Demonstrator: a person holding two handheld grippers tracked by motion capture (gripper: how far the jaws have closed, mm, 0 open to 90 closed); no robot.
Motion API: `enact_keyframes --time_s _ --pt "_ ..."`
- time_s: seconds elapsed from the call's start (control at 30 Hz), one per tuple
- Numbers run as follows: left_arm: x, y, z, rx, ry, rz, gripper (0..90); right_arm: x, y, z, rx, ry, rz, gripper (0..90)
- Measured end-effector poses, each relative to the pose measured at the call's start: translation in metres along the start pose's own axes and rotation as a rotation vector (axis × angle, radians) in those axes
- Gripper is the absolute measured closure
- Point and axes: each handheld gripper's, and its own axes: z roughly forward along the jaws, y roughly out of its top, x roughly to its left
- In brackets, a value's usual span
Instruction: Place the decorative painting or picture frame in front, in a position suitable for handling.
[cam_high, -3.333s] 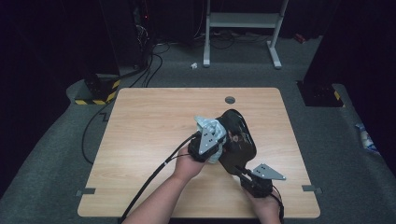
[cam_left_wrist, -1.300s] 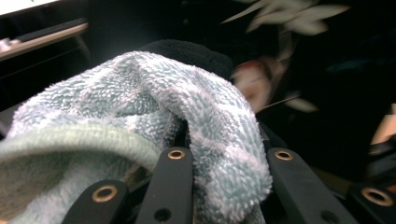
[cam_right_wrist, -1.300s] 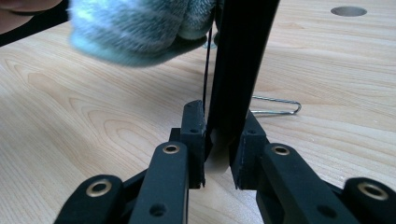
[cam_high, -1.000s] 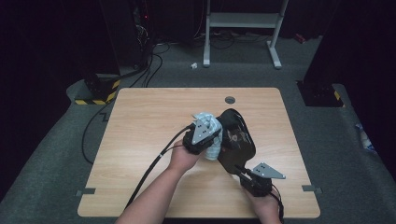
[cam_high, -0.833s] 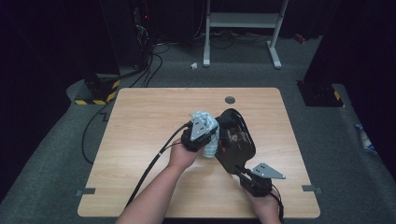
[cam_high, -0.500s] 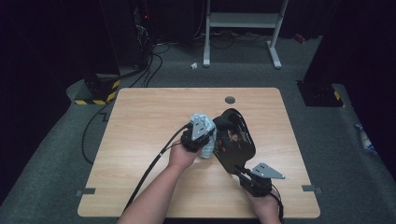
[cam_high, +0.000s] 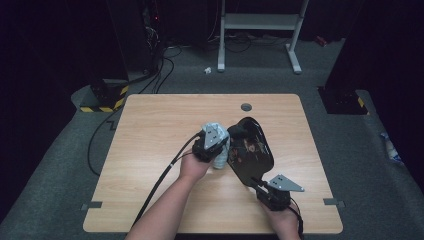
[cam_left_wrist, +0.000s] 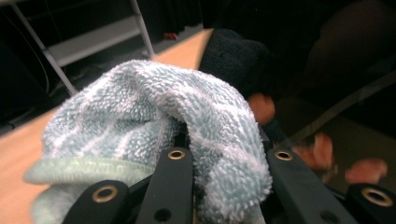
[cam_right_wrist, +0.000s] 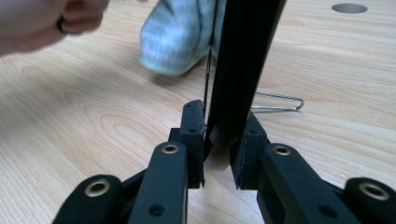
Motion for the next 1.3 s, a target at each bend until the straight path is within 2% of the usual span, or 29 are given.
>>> enact_keyframes --time_s 0.13,0.23,0.33,0.53,0.7,0.87,0.97,1.1,1.3 --pt "0.006 0.022 -0.008 -0.064 0.024 0.009 78.2 -0.001 0.000 0.000 -0.001 0.002 0.000 77.6" --pt "0.008 0.029 -0.009 -0.071 0.028 0.013 78.2 -0.001 0.000 0.000 0.000 0.004 0.000 77.6" --pt "0.008 0.023 -0.005 -0.049 0.021 -0.005 78.3 -0.001 0.000 0.000 0.000 0.003 0.000 77.6" --pt "0.001 -0.004 0.005 0.017 0.008 -0.025 78.4 0.000 0.001 0.000 0.002 0.003 0.002 77.2" --pt "-0.010 -0.022 0.010 0.059 -0.011 -0.004 78.4 0.000 0.001 0.000 0.001 0.003 0.004 77.1" --pt "-0.027 -0.036 0.010 0.084 -0.038 0.030 78.4 0.000 0.001 0.000 0.001 -0.001 0.002 77.2" --pt "-0.037 -0.039 0.008 0.084 -0.059 0.042 78.4 -0.001 0.001 0.000 0.000 -0.003 0.002 77.2" --pt "-0.048 -0.035 0.004 0.064 -0.077 0.073 78.4 -0.001 0.000 0.000 0.002 -0.008 0.004 77.3" --pt "-0.054 -0.022 -0.005 0.003 -0.100 0.075 78.4 -0.002 0.001 0.000 0.002 -0.011 -0.001 77.4"
